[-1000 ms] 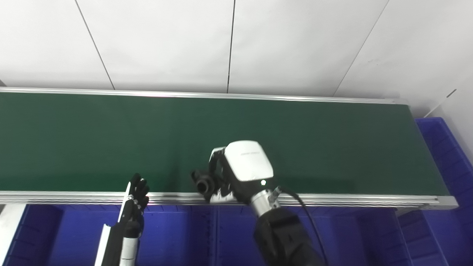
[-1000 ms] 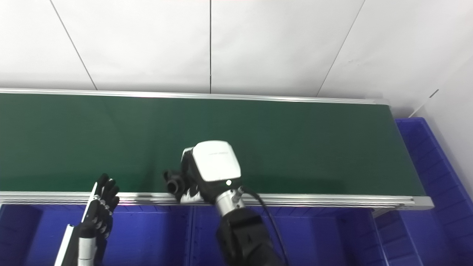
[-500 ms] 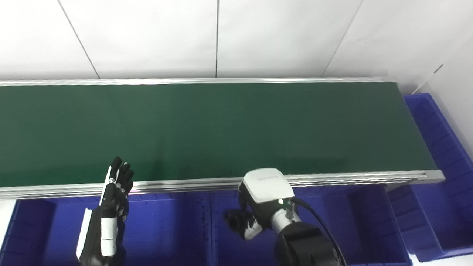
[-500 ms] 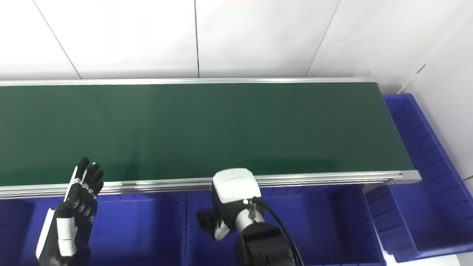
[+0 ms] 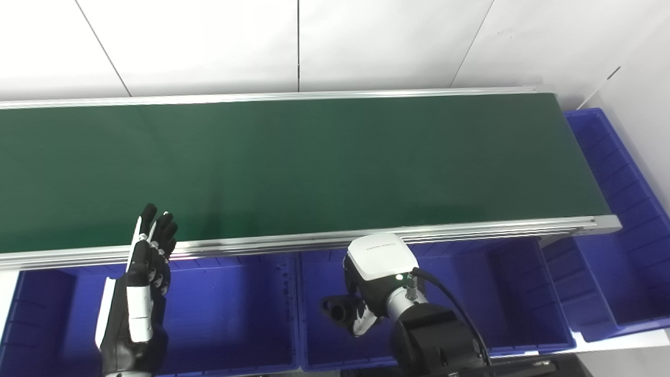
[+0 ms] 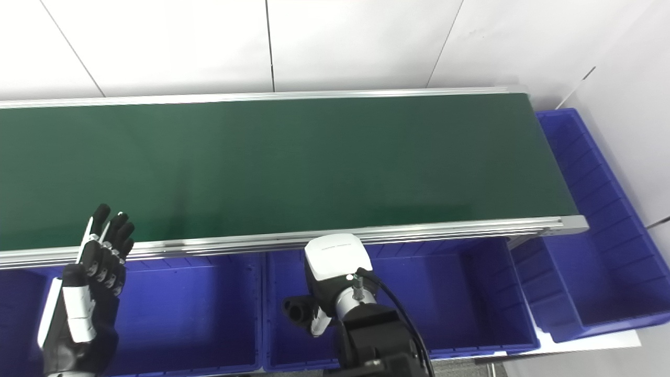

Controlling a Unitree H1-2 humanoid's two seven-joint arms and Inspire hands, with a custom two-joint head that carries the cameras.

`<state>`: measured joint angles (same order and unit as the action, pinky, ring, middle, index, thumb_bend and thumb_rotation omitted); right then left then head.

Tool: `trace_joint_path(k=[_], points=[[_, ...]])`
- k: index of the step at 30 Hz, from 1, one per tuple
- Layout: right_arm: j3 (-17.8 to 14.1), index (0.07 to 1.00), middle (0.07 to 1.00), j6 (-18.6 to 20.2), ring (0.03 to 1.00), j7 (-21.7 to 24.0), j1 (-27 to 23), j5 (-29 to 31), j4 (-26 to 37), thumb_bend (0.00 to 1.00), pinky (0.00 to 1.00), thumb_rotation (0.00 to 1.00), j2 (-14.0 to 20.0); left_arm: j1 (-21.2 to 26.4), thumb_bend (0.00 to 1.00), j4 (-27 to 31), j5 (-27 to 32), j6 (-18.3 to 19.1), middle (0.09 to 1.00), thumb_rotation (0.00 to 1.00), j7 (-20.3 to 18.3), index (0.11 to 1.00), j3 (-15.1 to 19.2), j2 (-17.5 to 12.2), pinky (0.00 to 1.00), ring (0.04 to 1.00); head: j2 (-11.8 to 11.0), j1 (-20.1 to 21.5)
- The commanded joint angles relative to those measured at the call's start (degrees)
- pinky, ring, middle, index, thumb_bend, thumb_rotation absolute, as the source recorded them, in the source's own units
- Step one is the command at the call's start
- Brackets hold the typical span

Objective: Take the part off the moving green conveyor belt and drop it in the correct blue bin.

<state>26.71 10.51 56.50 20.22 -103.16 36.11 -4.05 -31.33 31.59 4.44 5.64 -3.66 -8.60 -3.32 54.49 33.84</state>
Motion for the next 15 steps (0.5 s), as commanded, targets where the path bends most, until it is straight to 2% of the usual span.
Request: trace_joint_path(k=[1,3,4,5,6,8,11,15], points=[[2.04,0.487,0.302,-2.93,0.196,-1.59,1.11,-1.49,-0.07,0.52,0.11,0.12,-3.33,0.3,0.7,2.49,-0.54,0.09,0.956,1.0,-0.47,1.0,-0.23,-0.17,0.99,0.955,-0.05,-0.05],[1.78,0.487,0.309,-3.48,0.204,-1.34,1.13,-1.88,-0.21,0.52,0.12,0.12,-3.39,0.34,0.69,2.71,-0.43,0.39,0.956,1.0,-0.47,1.0,-0.17,-0.16,0.98,0.952,-0.2,-0.58],[1.66,0.527,0.375,-3.8,0.264,-1.1,1.2,-2.09,-0.14,0.65,0.18,0.22,-3.31,0.29,0.69,2.8,-0.54,0.45,0.955,1.0,-0.48,1.0,-0.26,-0.1,0.98,0.952,-0.19,-1.57],[1.68,0.541,0.398,-4.23,0.286,-1.05,1.26,-2.46,-0.08,0.7,0.2,0.25,-3.03,0.26,0.69,2.89,-0.7,0.49,0.954,1.0,-0.48,1.0,-0.35,-0.05,0.98,0.952,-0.19,-1.57],[1.71,0.568,0.443,-4.57,0.328,-1.28,1.44,-2.69,0.05,0.79,0.24,0.33,-2.67,0.23,0.7,2.95,-0.72,0.5,0.953,1.0,-0.47,1.0,-0.45,0.06,0.98,0.952,-0.15,-2.22],[1.41,0.666,0.576,-4.51,0.453,-1.71,2.3,-2.22,0.85,0.95,0.38,0.5,-2.59,0.2,0.7,2.97,-0.79,0.48,0.953,1.0,-0.42,1.0,-0.62,0.24,0.98,0.954,-0.14,-2.6],[0.84,0.725,0.707,-4.75,0.607,-0.81,3.32,-1.81,2.42,1.0,0.49,0.65,-2.85,0.0,0.72,2.86,-1.92,0.18,0.953,1.0,-0.25,1.0,-1.03,0.55,0.98,0.954,-0.98,-3.89],[0.22,0.734,0.728,-6.2,0.629,0.26,4.31,-1.88,4.5,1.0,0.49,0.77,-3.2,-0.42,0.72,2.9,-2.6,-0.48,0.951,1.0,-0.3,1.0,-1.8,0.88,0.99,0.955,-1.52,-5.21]])
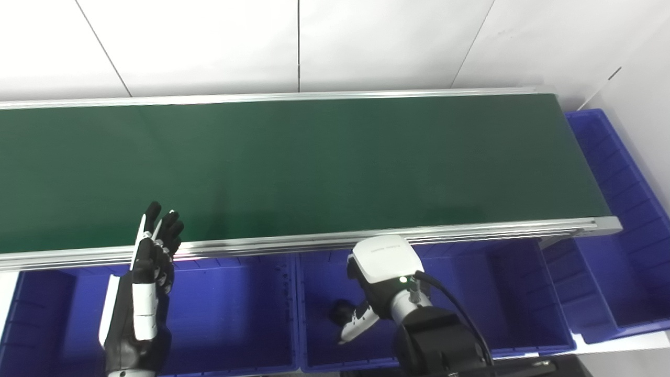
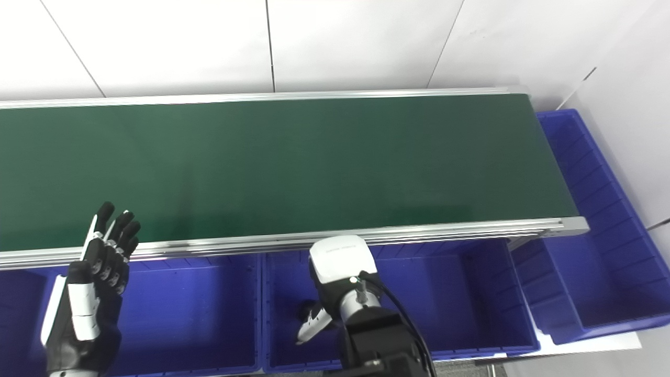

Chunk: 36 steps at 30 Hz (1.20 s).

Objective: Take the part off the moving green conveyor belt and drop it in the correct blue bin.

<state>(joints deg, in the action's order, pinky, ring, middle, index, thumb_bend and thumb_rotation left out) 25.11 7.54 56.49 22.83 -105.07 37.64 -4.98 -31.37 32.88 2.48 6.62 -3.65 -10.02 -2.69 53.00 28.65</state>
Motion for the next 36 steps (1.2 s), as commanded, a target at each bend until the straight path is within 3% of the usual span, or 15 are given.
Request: trace_joint_path(k=[1,3,5,8,11,13,15,17,18,21,23,27,30,36], points=[[1.53,0.73,0.726,-3.52,0.626,0.15,2.17,0.33,3.68,1.0,0.48,0.82,-2.35,-0.6,0.72,1.59,-1.01,-1.75,0.95,1.0,-0.29,1.0,-0.73,0.37,0.99,0.954,-0.34,-1.18],[0.87,0.727,0.741,-3.4,0.637,-0.77,3.45,2.34,5.42,1.0,0.47,0.9,-2.53,-1.05,0.74,1.46,-1.43,-2.45,0.951,1.0,-0.2,1.0,-1.31,0.58,1.0,0.956,-0.49,-2.21],[-0.47,0.731,0.753,-2.03,0.65,-2.21,5.06,7.0,7.48,0.92,0.48,0.98,-3.01,-1.46,0.75,1.06,-1.69,-3.38,0.956,1.0,-0.14,1.0,-1.84,0.7,0.99,0.958,-0.79,-3.84],[-3.9,0.739,0.757,1.32,0.649,-7.12,8.77,17.56,10.42,0.8,0.5,0.96,-4.83,-2.0,0.77,0.26,-2.65,-4.69,0.957,1.0,0.02,1.0,-2.57,1.03,0.98,0.955,-1.26,-5.45],[-9.0,0.75,0.749,8.66,0.665,-13.23,16.95,36.23,12.53,0.7,0.53,0.87,-10.02,-2.74,0.76,-1.61,-4.46,-7.14,0.958,1.0,0.28,1.0,-3.86,1.76,0.98,0.962,-2.85,-9.93],[-11.24,0.769,0.772,10.82,0.721,-18.75,22.91,50.44,11.71,0.63,0.61,0.83,-13.95,-3.21,0.75,-2.44,-5.79,-8.58,0.945,1.0,0.45,1.0,-4.53,2.06,0.96,0.946,-3.68,-11.73],[-11.66,0.787,0.775,8.37,0.718,-25.67,27.86,62.17,9.25,0.59,0.61,0.82,-16.2,-3.6,0.76,-2.99,-6.81,-9.57,0.941,1.0,0.52,1.0,-4.99,1.98,0.94,0.939,-4.09,-12.76],[-11.72,0.816,0.795,4.41,0.721,-30.14,30.35,69.04,6.72,0.58,0.63,0.88,-16.53,-3.89,0.76,-3.61,-6.95,-10.46,0.939,1.0,0.6,1.0,-5.22,1.91,0.92,0.935,-4.68,-13.59],[-12.44,0.816,0.795,0.57,0.721,-32.36,30.28,72.46,3.91,0.58,0.63,0.88,-15.91,-4.07,0.76,-3.67,-6.92,-10.42,0.939,1.0,0.68,1.0,-5.31,1.97,0.92,0.935,-4.87,-14.29],[-14.32,0.822,0.811,-6.21,0.749,-36.94,28.39,78.12,-2.9,0.6,0.66,0.92,-13.87,-4.59,0.77,-4.0,-7.86,-11.0,0.92,1.0,1.22,1.0,-5.64,2.39,0.9,0.926,-5.25,-15.84],[-14.56,0.863,0.849,-7.43,0.783,-38.46,27.47,80.86,-5.22,0.64,0.69,0.96,-12.99,-4.89,0.76,-4.35,-8.44,-11.81,0.901,1.0,1.55,1.0,-5.9,2.81,0.87,0.911,-5.28,-16.64],[-12.01,0.903,0.879,-12.08,0.801,-42.73,25.64,81.99,-8.9,0.69,0.7,0.99,-8.89,-5.13,0.75,-5.03,-8.88,-12.97,0.902,0.99,1.8,1.0,-6.48,3.31,0.87,0.908,-5.47,-18.9],[-10.23,0.909,0.931,-16.16,0.857,-45.76,24.17,81.13,-11.7,0.7,0.79,0.98,-5.32,-5.3,0.71,-5.89,-9.24,-14.1,0.906,0.99,1.92,1.0,-7.01,3.59,0.88,0.913,-5.89,-20.35],[-8.53,0.971,0.976,-17.51,0.906,-50.35,22.41,82.02,-13.93,0.71,0.87,0.94,-1.67,-5.34,0.72,-7.24,-11.27,-15.57,0.896,0.98,2.58,1.0,-7.5,4.4,0.85,0.894,-6.39,-23.03]])
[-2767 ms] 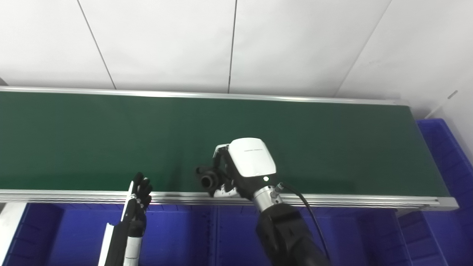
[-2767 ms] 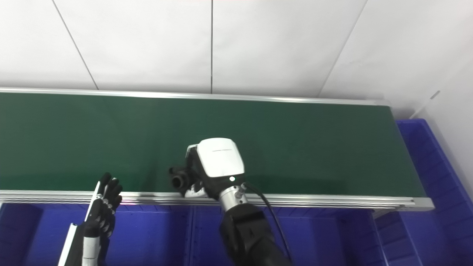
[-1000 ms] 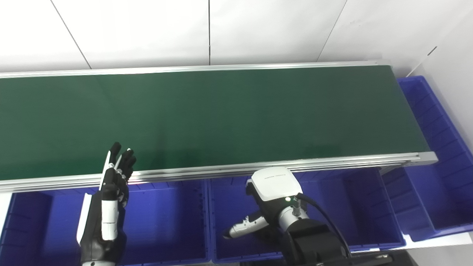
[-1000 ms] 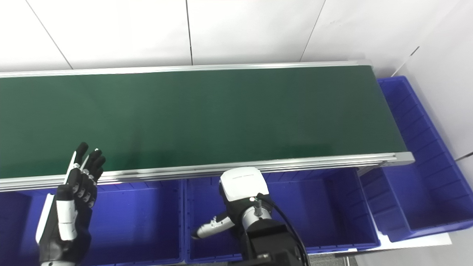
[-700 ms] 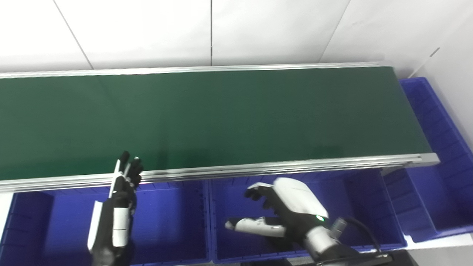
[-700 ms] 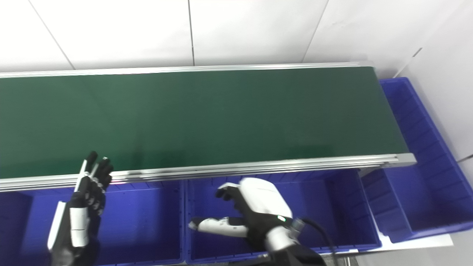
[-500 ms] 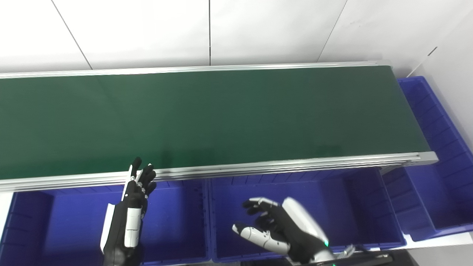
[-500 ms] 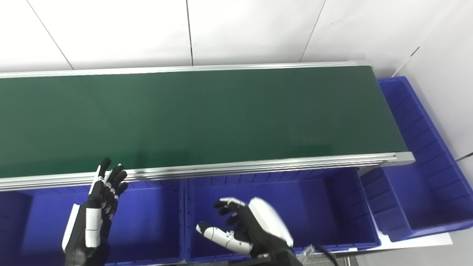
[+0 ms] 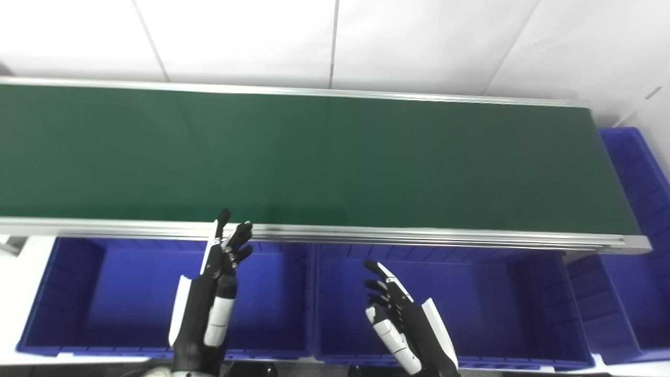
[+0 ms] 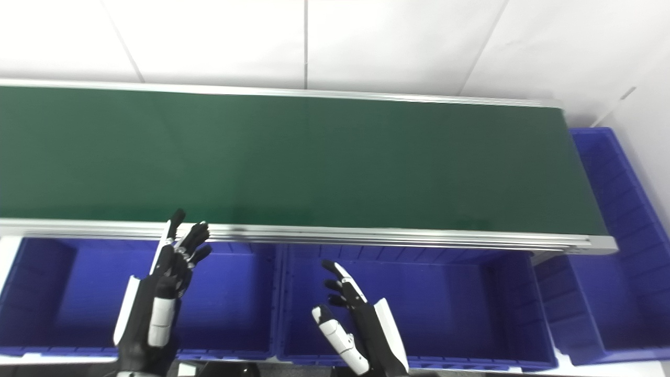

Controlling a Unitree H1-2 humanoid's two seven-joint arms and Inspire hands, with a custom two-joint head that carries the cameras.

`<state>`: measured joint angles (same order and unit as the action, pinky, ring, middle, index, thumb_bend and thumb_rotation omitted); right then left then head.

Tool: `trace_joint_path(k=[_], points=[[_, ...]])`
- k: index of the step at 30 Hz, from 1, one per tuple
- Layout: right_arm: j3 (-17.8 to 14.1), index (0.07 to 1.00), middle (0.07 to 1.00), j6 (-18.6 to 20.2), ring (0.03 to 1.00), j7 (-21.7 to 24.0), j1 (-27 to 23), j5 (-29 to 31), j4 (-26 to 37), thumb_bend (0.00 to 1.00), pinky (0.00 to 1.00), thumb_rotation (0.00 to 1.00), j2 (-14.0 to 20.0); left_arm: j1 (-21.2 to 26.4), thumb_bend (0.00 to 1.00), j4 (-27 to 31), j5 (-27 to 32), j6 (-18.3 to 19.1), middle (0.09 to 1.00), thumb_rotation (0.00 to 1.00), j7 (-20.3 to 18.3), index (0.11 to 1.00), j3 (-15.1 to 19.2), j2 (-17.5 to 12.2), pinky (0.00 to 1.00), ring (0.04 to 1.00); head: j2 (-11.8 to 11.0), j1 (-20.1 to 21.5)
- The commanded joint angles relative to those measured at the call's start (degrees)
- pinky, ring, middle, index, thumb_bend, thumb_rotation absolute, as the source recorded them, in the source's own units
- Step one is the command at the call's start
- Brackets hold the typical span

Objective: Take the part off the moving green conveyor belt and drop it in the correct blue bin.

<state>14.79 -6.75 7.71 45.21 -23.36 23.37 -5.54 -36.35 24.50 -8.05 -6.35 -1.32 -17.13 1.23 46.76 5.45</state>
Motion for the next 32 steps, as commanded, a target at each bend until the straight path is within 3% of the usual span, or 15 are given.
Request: trace_joint_path(k=[1,15,21,26,32], points=[[2.06,0.979,0.978,-2.93,0.905,-2.07,-0.02,0.27,0.42,0.7,0.86,0.93,-0.84,-0.37,0.72,1.16,-0.81,-2.58,0.899,0.98,0.31,1.0,-0.49,0.46,0.86,0.897,-0.15,0.17],[6.21,0.984,0.971,-6.01,0.898,-8.53,-1.59,1.66,-3.02,0.69,0.82,0.92,1.24,-0.48,0.72,-0.03,1.23,-4.09,0.91,0.98,0.26,1.0,0.85,-0.82,0.87,0.914,-3.23,5.78],[7.13,0.982,0.983,-9.73,0.911,-12.67,-1.59,2.28,-5.4,0.73,0.82,0.98,0.14,-0.37,0.75,-1.0,2.74,-5.99,0.924,0.98,0.16,1.0,2.07,-1.77,0.9,0.931,-5.1,9.09],[7.32,0.999,0.997,-13.24,0.933,-16.45,-1.14,4.73,-6.99,0.73,0.84,1.0,-1.94,0.56,0.73,-1.92,4.47,-8.01,0.959,1.0,0.65,1.0,4.15,-1.81,0.96,0.965,-5.36,11.26],[8.53,1.0,1.0,-16.62,0.942,-19.41,-1.54,5.28,-8.65,0.71,0.87,0.97,-2.91,2.21,0.8,-3.07,5.74,-9.66,1.0,1.0,0.04,1.0,6.84,-2.72,1.0,0.999,-5.06,13.78]])
